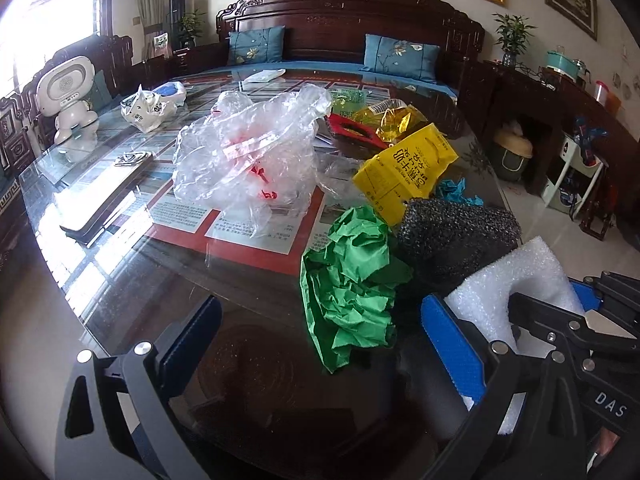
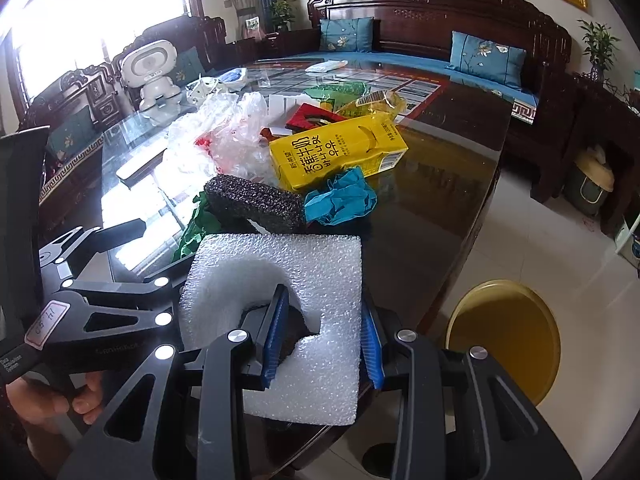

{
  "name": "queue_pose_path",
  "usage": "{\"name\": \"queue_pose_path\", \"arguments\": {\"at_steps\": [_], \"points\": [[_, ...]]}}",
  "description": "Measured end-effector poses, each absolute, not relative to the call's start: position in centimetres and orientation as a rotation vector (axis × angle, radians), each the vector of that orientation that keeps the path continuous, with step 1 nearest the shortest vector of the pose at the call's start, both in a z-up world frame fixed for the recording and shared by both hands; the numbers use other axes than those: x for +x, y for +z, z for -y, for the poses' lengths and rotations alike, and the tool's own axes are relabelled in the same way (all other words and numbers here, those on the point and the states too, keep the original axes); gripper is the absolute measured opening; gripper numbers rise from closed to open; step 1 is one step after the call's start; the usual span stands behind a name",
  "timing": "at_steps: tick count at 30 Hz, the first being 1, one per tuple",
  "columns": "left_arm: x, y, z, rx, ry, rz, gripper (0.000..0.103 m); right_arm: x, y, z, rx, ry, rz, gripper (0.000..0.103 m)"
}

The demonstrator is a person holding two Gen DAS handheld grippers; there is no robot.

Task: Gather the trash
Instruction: 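Grasp the white foam block with the right tool while the left tool grasps the green crumpled paper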

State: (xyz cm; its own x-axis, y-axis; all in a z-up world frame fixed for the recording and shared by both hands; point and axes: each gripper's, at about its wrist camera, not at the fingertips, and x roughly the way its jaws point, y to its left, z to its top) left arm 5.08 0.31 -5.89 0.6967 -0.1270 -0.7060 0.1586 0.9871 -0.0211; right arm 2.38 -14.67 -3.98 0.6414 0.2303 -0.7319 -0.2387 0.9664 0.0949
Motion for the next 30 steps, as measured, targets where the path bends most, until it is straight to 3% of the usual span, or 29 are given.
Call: {"name": "queue_pose_path", "arguments": {"at_steps": [14, 15, 16, 18, 19, 30], "points": [[7.2, -6.3, -1.2, -0.003, -0.196, -0.815, 0.097, 2.6, -4.1, 15.5, 0.019, 0.300, -0.845, 0.034], [7.2, -6.3, -1.2, 0.000, -0.197, -0.812, 0.090, 2.7, -4.1, 15.6, 0.022, 0.302, -0.846, 0.034], [7.3, -6.2, -1.1, 0.014, -0.183, -0.813, 0.072, 2.7, -4.1, 15.6, 0.027, 0.307, -0.845, 0.034], [7.6, -6.6, -1.2, 0.026, -0.160, -0.834, 0.051, 2.7, -4.1, 15.7, 0.038, 0.316, -0.847, 0.034], [7.8, -6.7, -1.3, 0.012, -0.165, -0.849, 0.045, 2.7, -4.0, 15.7, 0.036, 0.316, -0.845, 0.034], [6.8, -5.5, -2.3, -0.061, -0.217, -0.780, 0.033, 2.5, -4.0, 15.4, 0.023, 0.325, -0.839, 0.033]]}}
